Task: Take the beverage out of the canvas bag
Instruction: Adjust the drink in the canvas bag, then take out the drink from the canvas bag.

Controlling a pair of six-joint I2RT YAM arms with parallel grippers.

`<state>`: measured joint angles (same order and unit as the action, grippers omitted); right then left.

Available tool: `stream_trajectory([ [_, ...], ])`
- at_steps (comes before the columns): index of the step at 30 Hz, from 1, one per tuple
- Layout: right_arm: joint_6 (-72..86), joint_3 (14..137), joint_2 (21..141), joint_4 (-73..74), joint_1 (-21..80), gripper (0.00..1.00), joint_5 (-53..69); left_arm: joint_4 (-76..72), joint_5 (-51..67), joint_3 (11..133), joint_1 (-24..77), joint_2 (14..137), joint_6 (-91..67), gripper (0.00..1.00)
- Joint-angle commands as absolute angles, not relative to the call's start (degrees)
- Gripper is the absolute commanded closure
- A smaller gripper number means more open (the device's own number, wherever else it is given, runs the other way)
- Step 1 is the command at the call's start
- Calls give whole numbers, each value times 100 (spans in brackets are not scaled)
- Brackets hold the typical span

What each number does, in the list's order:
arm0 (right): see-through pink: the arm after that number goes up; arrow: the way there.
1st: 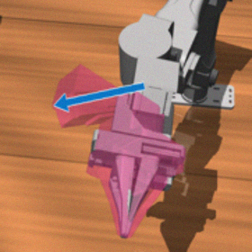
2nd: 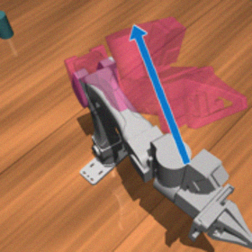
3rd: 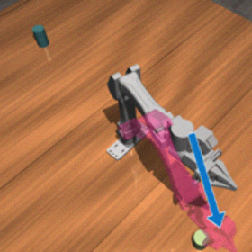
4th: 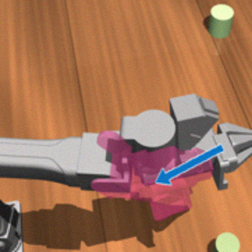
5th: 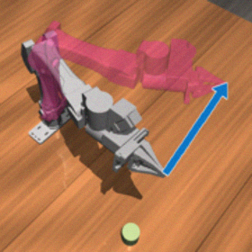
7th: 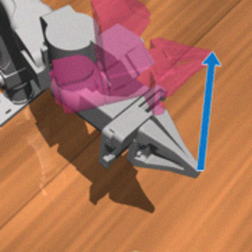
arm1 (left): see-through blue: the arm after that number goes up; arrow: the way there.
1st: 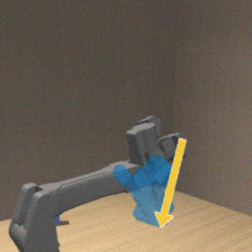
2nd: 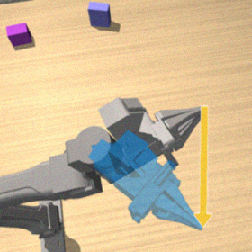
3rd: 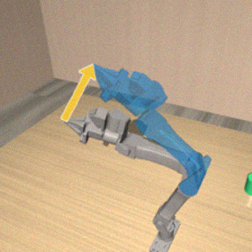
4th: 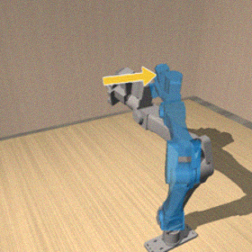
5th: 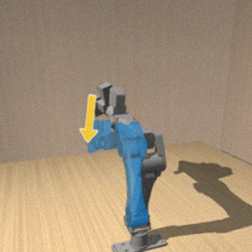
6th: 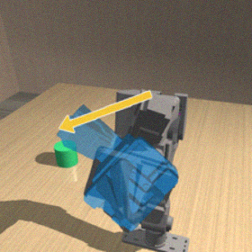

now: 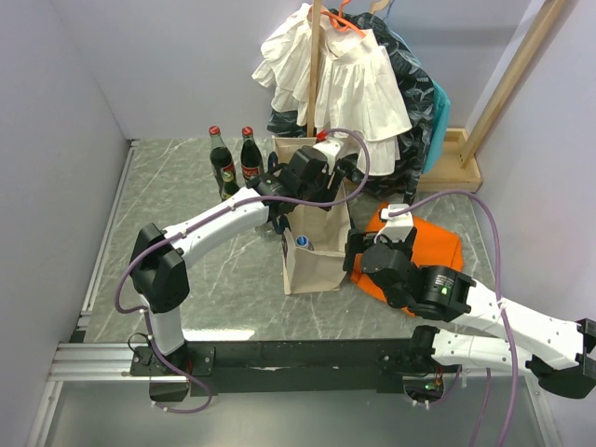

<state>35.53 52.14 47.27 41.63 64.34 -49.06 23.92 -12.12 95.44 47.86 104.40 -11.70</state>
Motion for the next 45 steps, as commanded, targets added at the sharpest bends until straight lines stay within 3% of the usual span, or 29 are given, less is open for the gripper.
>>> stream_trajectory([
  [1, 3577, 5203, 4711, 4201, 6407, 0, -5054, 2390, -1292, 9580, 4772, 10310, -1274, 27],
  [8, 3577, 5221, 4720, 4210, 6407, 0, -5045, 2347, -1362, 9518, 4746, 10309, -1309, 35],
  [25, 3577, 5212, 4746, 4201, 6407, 0, -5071, 2390, -1160, 9598, 4702, 10503, -1274, 39],
  [27, 3568, 5203, 4729, 4184, 6407, 0, -5063, 2399, -1125, 9598, 4702, 10503, -1266, 49],
  [37, 3524, 5212, 4755, 4122, 6407, 0, -5036, 2479, -1099, 9650, 4702, 10582, -1283, 54],
  [45, 3516, 5212, 4772, 4113, 6407, 0, -5036, 2496, -1037, 9685, 4702, 10608, -1248, 74],
])
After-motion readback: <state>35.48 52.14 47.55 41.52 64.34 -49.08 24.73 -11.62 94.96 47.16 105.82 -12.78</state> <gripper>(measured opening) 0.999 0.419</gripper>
